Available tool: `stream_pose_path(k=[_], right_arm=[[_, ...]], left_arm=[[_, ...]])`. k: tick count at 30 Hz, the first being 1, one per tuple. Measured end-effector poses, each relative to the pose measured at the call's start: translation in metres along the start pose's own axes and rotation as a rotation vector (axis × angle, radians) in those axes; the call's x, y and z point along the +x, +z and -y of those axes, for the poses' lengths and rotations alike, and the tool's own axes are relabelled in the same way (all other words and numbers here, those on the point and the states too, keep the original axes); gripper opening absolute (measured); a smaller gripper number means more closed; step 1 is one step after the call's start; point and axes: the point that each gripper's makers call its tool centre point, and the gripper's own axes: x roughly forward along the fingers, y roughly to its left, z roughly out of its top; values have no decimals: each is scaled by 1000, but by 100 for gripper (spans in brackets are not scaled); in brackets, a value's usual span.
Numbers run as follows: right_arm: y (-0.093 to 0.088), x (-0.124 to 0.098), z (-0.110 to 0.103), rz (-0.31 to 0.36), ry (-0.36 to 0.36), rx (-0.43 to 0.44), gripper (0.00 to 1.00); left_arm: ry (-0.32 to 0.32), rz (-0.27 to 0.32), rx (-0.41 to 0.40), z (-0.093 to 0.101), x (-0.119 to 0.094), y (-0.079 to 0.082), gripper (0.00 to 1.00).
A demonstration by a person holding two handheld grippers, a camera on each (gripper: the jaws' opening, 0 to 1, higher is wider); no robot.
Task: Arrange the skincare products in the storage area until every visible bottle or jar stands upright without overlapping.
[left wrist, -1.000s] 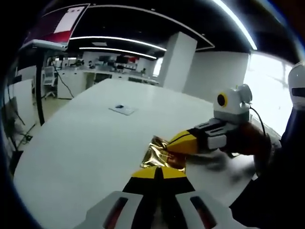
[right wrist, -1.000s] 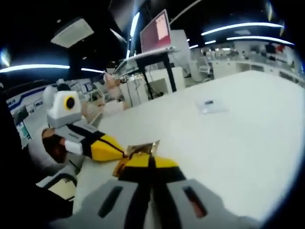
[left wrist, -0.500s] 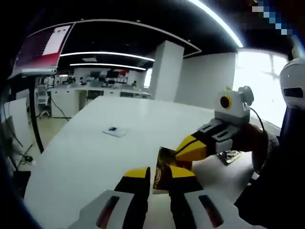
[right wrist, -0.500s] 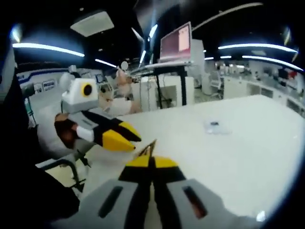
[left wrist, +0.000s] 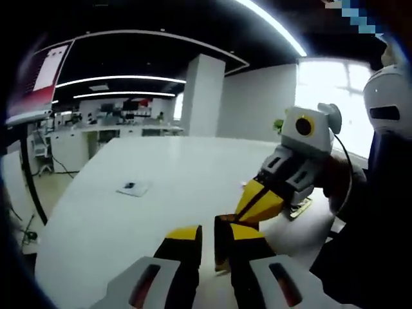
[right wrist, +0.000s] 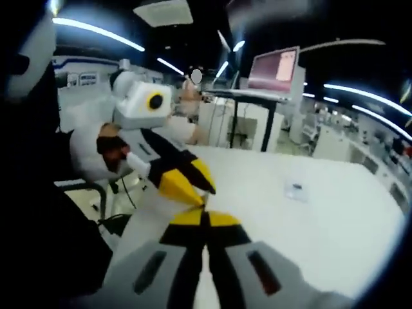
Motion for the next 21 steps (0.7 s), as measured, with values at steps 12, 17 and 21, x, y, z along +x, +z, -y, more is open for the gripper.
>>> stream_pose_path(k=[12,17,21], right_arm=[[-10,-9,-16,-50,26,-101,0],[-10,-15,-6,-19,-30,-64,3],[-12,-18,0,9,-62,-21,11]], left_arm=[[-106,-66,121,24,4,-8,5],[-113,-35,72,28,7,-1,0],[-110,-20,52,28,7,1,0]])
